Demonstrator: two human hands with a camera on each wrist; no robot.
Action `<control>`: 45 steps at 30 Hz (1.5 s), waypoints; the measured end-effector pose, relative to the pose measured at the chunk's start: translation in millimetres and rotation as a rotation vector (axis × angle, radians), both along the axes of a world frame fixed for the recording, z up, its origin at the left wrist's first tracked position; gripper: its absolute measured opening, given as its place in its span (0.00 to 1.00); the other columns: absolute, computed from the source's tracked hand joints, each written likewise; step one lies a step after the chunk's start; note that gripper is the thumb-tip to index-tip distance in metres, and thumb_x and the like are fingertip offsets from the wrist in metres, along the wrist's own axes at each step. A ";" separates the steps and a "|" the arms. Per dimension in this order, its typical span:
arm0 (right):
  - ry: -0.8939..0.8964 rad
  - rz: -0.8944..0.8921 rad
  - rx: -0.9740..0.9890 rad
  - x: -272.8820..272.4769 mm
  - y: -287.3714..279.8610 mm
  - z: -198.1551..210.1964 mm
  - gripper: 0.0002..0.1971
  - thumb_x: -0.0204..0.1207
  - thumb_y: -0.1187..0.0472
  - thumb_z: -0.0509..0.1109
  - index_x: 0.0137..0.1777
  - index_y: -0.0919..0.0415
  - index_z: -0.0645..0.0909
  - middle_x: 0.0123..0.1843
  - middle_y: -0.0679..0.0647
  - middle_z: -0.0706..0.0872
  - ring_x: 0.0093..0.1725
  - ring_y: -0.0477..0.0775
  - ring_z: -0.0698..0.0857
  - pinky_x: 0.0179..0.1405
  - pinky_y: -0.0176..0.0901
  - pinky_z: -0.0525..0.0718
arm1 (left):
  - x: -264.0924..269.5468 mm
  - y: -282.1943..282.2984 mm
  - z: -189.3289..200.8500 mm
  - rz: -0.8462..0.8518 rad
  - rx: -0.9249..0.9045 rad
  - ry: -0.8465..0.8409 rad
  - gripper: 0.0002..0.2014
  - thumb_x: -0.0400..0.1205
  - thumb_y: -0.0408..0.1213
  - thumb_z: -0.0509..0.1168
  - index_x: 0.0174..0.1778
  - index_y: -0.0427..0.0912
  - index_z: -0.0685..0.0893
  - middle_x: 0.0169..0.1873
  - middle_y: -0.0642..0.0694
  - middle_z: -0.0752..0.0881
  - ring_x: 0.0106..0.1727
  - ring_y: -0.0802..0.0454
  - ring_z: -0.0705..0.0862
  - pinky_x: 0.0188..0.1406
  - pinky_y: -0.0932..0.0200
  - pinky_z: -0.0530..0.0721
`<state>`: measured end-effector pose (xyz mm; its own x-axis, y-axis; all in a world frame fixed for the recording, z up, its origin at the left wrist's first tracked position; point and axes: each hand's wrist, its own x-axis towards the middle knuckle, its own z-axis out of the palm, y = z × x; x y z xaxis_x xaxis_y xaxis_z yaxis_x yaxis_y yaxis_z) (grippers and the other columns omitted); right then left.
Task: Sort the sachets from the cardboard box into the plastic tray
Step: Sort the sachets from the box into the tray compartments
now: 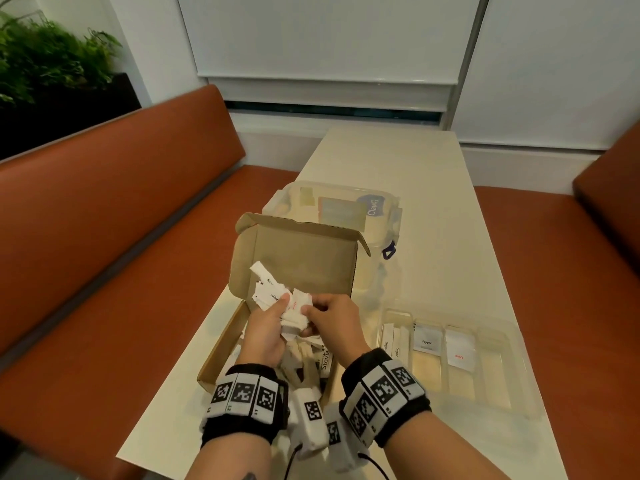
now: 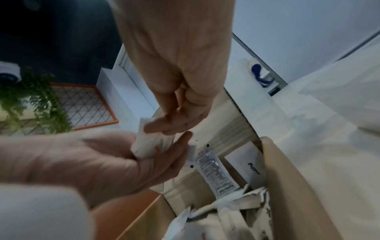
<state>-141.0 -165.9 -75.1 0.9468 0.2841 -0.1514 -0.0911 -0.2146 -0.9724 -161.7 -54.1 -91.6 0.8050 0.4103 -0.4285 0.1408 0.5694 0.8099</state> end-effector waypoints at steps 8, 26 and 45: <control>-0.159 -0.038 -0.153 5.7 1.8 0.6 0.10 0.76 0.58 0.72 0.49 0.64 0.88 0.40 0.54 0.87 0.39 0.49 0.84 0.44 0.42 0.84 | -4.3 5.4 -4.9 -0.081 0.056 0.026 0.16 0.84 0.25 0.59 0.68 0.30 0.77 0.60 0.30 0.84 0.60 0.34 0.83 0.61 0.40 0.81; -0.350 -0.182 0.026 25.2 -0.6 32.1 0.07 0.79 0.62 0.68 0.51 0.62 0.86 0.40 0.49 0.87 0.38 0.41 0.83 0.36 0.25 0.79 | -0.5 14.3 5.0 -0.211 0.209 0.073 0.13 0.83 0.27 0.62 0.61 0.40 0.83 0.55 0.36 0.87 0.56 0.38 0.86 0.50 0.46 0.84; -0.304 -0.070 -0.169 18.9 6.3 21.3 0.05 0.73 0.62 0.75 0.47 0.59 0.90 0.35 0.47 0.83 0.33 0.40 0.78 0.30 0.20 0.73 | -1.4 -0.6 41.1 -0.176 -0.181 0.002 0.17 0.86 0.33 0.57 0.68 0.29 0.76 0.55 0.31 0.87 0.53 0.40 0.86 0.55 0.42 0.82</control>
